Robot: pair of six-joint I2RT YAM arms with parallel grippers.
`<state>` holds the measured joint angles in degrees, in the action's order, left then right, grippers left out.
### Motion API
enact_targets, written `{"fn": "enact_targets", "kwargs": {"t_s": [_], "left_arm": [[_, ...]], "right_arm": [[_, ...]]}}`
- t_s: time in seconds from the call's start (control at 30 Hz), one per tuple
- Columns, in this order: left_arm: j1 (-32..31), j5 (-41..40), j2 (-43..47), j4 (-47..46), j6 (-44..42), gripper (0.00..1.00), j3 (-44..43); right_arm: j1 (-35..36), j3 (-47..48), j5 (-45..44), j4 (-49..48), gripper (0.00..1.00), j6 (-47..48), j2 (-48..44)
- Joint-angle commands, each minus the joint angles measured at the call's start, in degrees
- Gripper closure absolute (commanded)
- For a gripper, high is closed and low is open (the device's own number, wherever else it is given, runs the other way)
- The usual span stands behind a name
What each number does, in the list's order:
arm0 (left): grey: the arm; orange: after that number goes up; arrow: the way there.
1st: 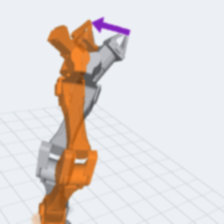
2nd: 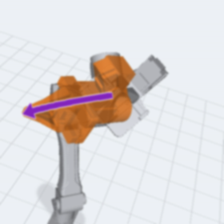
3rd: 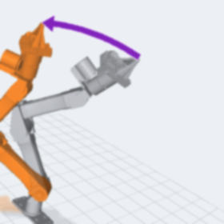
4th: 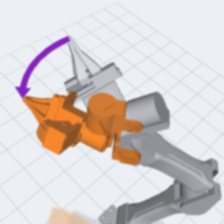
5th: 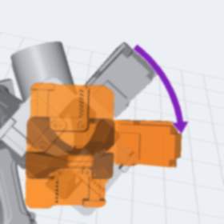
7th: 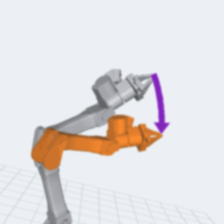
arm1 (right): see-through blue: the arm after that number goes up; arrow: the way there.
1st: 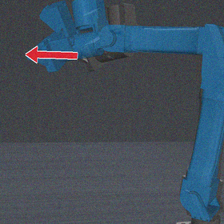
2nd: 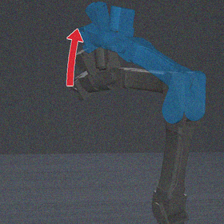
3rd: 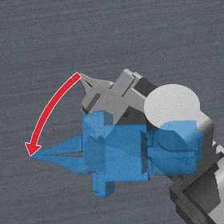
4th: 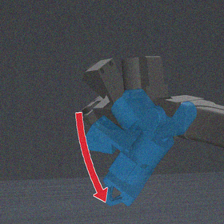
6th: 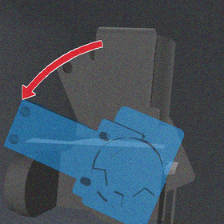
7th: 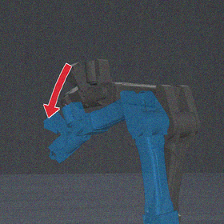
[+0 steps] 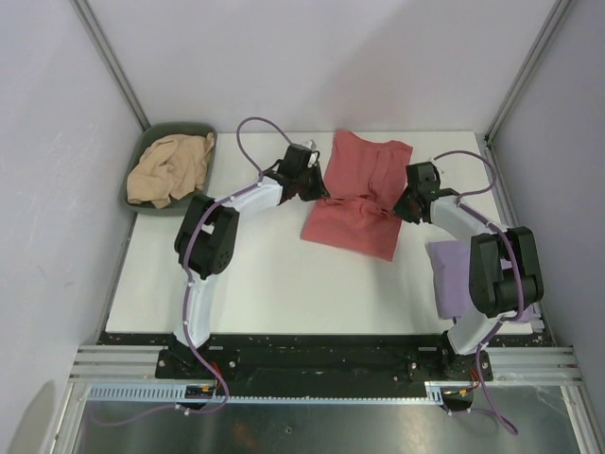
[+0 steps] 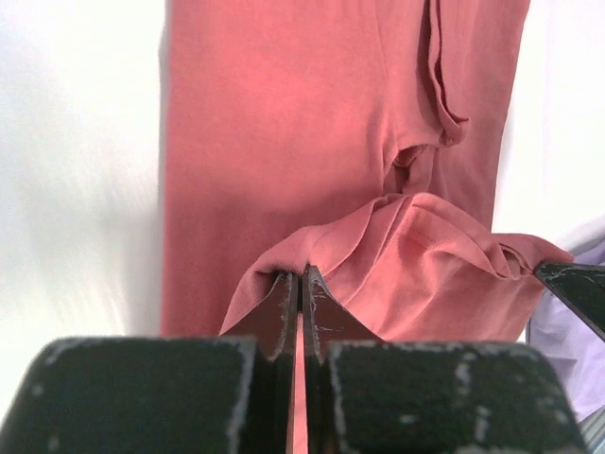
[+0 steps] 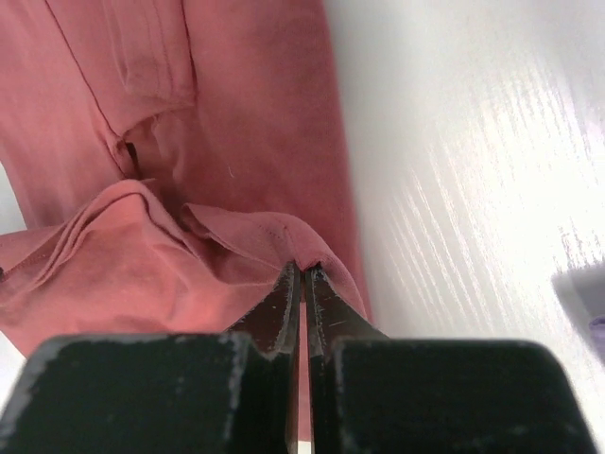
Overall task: Fold and stack the t-shirts
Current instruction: Fold the folded rectangular tshirt in 1/3 of the way
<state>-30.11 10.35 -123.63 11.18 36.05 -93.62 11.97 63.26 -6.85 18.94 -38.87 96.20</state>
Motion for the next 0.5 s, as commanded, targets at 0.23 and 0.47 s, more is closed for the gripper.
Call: {"fn": "enact_targets", "kwargs": {"t_s": [0.23, 0.47], "left_arm": [[2.3, 1.9, -3.0, -2.7, 0.6, 1.0, -9.8], [3.5, 4.6, -7.8, -2.7, 0.6, 0.86, -13.6]], "right_arm": [[-2.5, 4.6, 0.6, -4.2, 1.0, 1.2, 2.4], [-3.8, 6.9, 2.6, -5.0, 0.91, 2.1, 6.9]]}}
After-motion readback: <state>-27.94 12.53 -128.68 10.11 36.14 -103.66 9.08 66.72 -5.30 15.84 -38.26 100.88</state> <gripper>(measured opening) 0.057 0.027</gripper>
